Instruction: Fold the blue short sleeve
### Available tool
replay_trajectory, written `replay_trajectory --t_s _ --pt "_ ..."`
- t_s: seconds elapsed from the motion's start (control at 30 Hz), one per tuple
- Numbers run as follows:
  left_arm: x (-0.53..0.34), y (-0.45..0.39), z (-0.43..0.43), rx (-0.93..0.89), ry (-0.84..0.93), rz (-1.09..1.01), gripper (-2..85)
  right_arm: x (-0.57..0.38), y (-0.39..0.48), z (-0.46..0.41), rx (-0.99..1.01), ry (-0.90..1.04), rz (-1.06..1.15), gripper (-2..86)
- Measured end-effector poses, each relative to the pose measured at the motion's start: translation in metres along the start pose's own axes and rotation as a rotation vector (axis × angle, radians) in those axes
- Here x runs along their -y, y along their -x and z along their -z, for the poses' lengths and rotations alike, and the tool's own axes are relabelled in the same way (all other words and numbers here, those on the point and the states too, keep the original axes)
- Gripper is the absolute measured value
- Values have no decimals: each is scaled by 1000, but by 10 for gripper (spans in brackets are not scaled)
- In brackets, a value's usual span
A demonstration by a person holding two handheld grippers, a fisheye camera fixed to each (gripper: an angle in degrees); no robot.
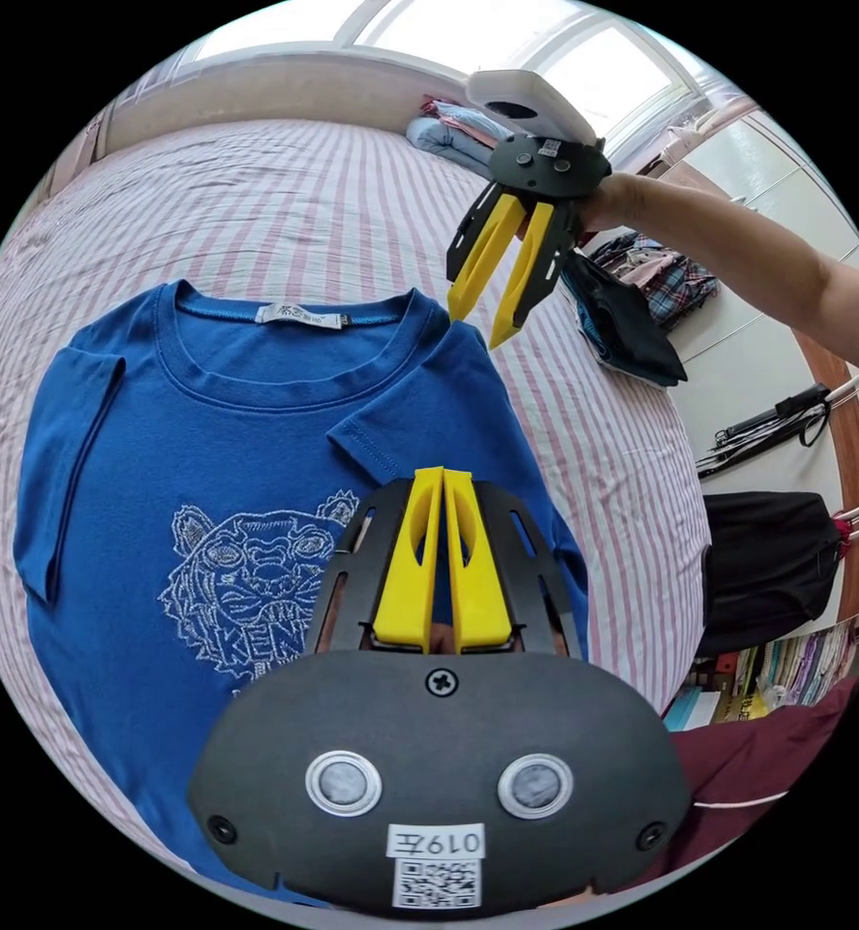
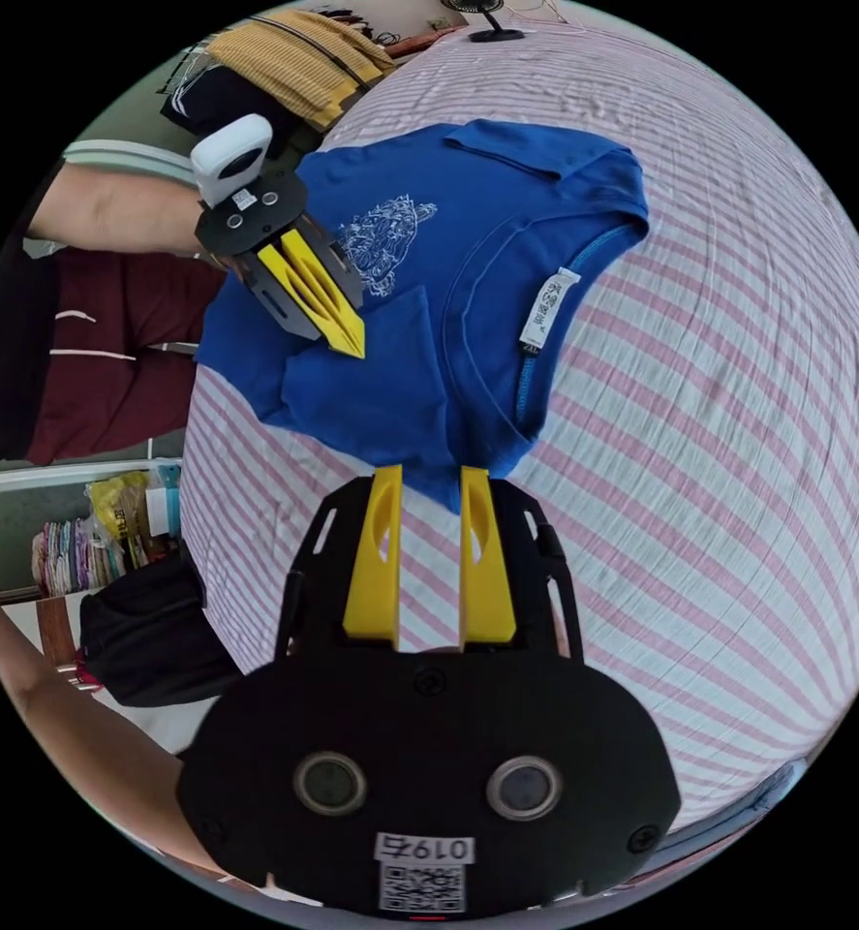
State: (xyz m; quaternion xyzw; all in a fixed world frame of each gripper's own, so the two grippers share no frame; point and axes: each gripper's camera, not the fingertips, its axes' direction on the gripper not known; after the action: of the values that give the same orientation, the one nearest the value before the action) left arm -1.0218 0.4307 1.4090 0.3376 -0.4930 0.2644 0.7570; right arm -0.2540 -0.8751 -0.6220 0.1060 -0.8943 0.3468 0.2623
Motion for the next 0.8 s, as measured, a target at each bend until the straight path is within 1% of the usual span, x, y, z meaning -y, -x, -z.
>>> replay_trajectory --t_s 0.07,0.17,0.23,0.37,0.57,0.7,0.8 --pt "-1 -6 -7 -5 -8 -2 6 0 -3 -3 6 12 2 93" --pt "1 -13 -17 -11 -18 0 6 0 -8 -10 43 44 4 65" --pt "1 -15 -25 -19 -16 12 6 -5 -9 -12 73 73 8 16" --pt "0 -15 -50 -12 3 50 7 -22 -18 -7 143 25 -32 0" --pt "-1 -25 -68 2 3 62 8 -38 -27 -21 156 21 -119 10" --pt "0 -34 -72 13 2 51 7 -43 -14 -27 128 30 -135 52" --pt "2 -39 -72 10 -22 49 7 -55 0 -19 85 -1 -151 64"
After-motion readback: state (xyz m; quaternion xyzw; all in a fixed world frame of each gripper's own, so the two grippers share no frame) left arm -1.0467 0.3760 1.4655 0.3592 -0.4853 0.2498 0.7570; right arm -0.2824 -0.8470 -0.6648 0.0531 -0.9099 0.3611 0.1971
